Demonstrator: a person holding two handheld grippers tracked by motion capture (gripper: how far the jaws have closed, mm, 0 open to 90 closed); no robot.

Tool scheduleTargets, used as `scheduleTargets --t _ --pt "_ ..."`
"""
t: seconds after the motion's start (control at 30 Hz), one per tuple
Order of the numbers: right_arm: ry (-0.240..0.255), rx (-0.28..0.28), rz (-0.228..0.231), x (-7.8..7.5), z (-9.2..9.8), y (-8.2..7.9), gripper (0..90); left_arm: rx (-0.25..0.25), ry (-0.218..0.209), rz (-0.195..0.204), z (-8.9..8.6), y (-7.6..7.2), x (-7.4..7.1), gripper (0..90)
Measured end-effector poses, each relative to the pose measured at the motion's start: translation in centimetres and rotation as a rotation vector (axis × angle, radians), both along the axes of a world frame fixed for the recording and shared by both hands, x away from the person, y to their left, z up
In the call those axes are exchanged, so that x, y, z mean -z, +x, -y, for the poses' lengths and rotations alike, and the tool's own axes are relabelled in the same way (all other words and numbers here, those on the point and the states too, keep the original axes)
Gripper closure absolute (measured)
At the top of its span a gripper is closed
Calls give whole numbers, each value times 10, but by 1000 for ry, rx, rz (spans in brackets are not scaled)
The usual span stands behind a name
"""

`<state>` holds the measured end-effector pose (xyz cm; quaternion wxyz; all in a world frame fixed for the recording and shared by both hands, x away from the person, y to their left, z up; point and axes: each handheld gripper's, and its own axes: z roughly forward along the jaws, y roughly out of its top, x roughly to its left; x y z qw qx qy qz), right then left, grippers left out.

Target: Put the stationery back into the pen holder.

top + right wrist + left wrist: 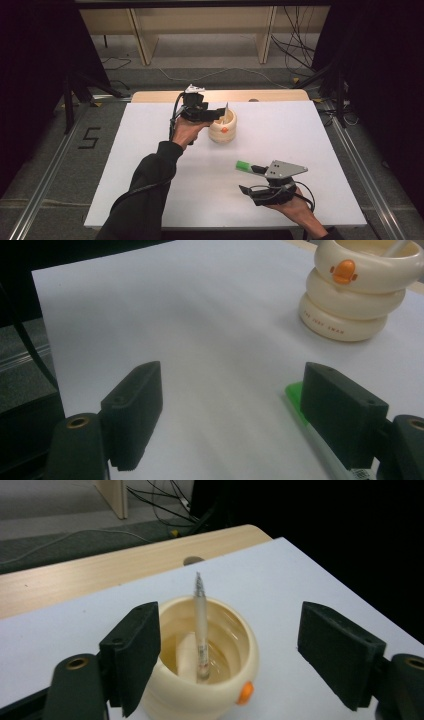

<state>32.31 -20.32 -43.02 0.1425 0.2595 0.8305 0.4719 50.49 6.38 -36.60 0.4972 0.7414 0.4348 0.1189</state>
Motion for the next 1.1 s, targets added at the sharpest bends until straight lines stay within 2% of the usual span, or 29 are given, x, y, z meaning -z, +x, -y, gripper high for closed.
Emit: scheduleTargets --t 0.2,0.37,0.4,0.43,0.6,0.73,1.0,1.1 --pt "1 11 1 0 2 1 259 20 37 18 -19 -23 1 236" --pt "-1 16 -4 0 1 0 258 36 35 23 -35 -41 5 224" --pt "-1 16 -4 0 1 0 258 36 35 23 -35 -41 5 222" --pt "-8 10 -2 0 1 1 259 33 22 22 -41 -47 7 221" --pt "-11 8 -2 1 1 1 259 41 36 23 -51 -58 12 207" --pt "-11 11 2 0 1 1 259 40 24 21 -56 -66 13 198" --pt "-11 18 1 0 3 2 259 71 38 33 -62 -82 18 184" --pt "-17 22 2 0 4 2 258 77 24 34 -65 -89 20 182"
